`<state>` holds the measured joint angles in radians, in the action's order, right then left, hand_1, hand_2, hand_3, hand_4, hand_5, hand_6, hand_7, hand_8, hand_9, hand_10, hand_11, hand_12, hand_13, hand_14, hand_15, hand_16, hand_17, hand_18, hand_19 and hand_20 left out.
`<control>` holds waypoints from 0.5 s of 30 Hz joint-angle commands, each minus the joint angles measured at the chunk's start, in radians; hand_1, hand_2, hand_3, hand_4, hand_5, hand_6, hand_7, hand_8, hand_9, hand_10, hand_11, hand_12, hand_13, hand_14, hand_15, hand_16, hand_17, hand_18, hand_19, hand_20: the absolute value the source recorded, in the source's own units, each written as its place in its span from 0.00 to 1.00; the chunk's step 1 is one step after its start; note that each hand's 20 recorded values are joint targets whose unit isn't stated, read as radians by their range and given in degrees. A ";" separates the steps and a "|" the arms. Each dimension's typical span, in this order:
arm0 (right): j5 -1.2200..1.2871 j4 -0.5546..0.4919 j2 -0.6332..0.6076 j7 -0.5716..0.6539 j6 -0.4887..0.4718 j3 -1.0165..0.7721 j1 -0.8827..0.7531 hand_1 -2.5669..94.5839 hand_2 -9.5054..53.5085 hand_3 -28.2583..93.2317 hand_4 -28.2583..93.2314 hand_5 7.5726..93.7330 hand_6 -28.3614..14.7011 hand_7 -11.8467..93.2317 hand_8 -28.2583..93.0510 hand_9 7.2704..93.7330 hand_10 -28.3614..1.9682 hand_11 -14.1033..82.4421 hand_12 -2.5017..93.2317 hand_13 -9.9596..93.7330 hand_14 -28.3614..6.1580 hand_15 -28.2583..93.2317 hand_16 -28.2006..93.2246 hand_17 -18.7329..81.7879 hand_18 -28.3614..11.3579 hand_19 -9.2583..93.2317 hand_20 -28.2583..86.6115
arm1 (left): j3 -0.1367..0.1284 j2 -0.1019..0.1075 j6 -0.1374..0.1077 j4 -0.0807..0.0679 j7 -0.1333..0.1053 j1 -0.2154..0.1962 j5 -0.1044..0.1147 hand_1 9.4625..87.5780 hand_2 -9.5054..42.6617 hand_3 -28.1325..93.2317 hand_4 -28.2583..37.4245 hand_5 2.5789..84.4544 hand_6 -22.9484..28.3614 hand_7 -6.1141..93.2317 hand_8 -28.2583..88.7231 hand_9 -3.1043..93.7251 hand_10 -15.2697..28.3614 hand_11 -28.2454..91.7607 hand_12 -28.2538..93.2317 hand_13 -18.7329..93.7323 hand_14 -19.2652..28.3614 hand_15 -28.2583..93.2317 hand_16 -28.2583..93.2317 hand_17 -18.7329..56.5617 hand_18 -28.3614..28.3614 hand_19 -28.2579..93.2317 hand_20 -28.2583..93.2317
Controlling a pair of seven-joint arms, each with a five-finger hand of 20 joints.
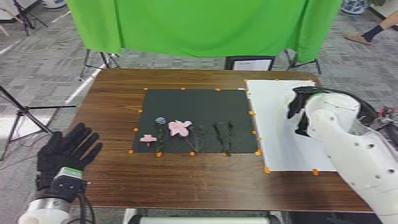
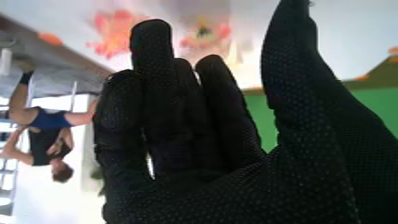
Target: Arrange flowers
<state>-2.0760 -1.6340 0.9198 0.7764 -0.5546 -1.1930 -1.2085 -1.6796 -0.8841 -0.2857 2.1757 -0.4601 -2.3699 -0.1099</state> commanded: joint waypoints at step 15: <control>-0.097 0.043 -0.023 -0.048 0.135 0.042 -0.090 0.66 0.12 0.74 0.00 0.78 0.68 0.32 0.24 0.86 0.66 0.23 0.35 0.78 0.61 0.53 0.53 0.52 0.21 0.88 0.57 | 0.017 -0.019 0.002 -0.001 0.024 0.005 -0.012 0.22 0.52 0.83 0.00 0.54 0.65 0.22 0.17 0.43 0.71 0.43 0.33 0.41 0.75 0.58 0.16 0.15 0.80 0.58 0.33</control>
<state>-2.1239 -1.5805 0.9159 0.7481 -0.4508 -1.1589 -1.2194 -1.6718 -0.8888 -0.2853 2.1743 -0.4439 -2.3618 -0.1175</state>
